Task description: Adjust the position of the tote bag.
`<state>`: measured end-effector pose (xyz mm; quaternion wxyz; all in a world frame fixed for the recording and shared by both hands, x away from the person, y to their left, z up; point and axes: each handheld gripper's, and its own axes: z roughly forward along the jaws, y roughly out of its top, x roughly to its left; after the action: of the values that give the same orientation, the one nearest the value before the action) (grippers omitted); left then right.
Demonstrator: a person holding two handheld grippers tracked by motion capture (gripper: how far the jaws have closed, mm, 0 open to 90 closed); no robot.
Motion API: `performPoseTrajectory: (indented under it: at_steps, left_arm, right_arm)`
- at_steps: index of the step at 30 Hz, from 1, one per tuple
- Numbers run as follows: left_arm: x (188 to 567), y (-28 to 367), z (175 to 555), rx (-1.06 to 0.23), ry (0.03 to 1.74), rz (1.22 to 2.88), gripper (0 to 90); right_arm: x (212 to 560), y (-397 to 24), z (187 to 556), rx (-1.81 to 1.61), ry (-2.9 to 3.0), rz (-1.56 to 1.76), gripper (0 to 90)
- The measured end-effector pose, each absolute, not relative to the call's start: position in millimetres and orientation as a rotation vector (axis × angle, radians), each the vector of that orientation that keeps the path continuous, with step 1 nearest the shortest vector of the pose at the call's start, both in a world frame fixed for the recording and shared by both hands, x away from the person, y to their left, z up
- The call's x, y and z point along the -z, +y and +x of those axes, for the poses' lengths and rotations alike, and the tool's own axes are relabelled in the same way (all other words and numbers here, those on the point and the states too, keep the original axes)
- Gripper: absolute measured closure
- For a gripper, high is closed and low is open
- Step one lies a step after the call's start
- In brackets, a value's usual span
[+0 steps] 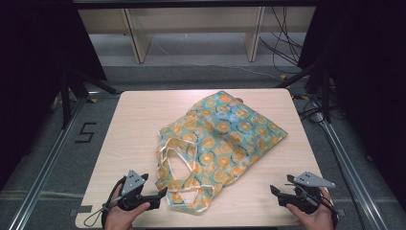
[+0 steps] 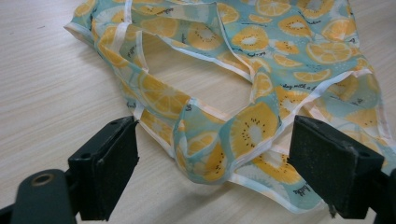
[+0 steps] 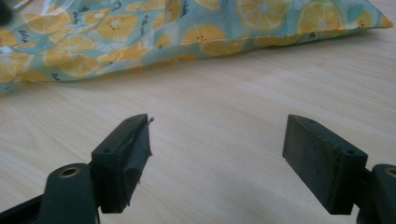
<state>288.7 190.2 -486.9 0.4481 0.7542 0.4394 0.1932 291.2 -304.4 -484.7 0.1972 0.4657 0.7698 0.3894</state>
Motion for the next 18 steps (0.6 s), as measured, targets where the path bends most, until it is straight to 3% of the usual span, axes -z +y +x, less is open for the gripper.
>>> performPoseTrajectory:
  at_steps: [18]
  left_arm:
    - [489.0, 189.6, 291.0, -0.482, 1.069, 1.922, 15.0]
  right_arm:
    - [485.3, -303.0, 291.6, -1.040, 2.160, 1.280, 24.7]
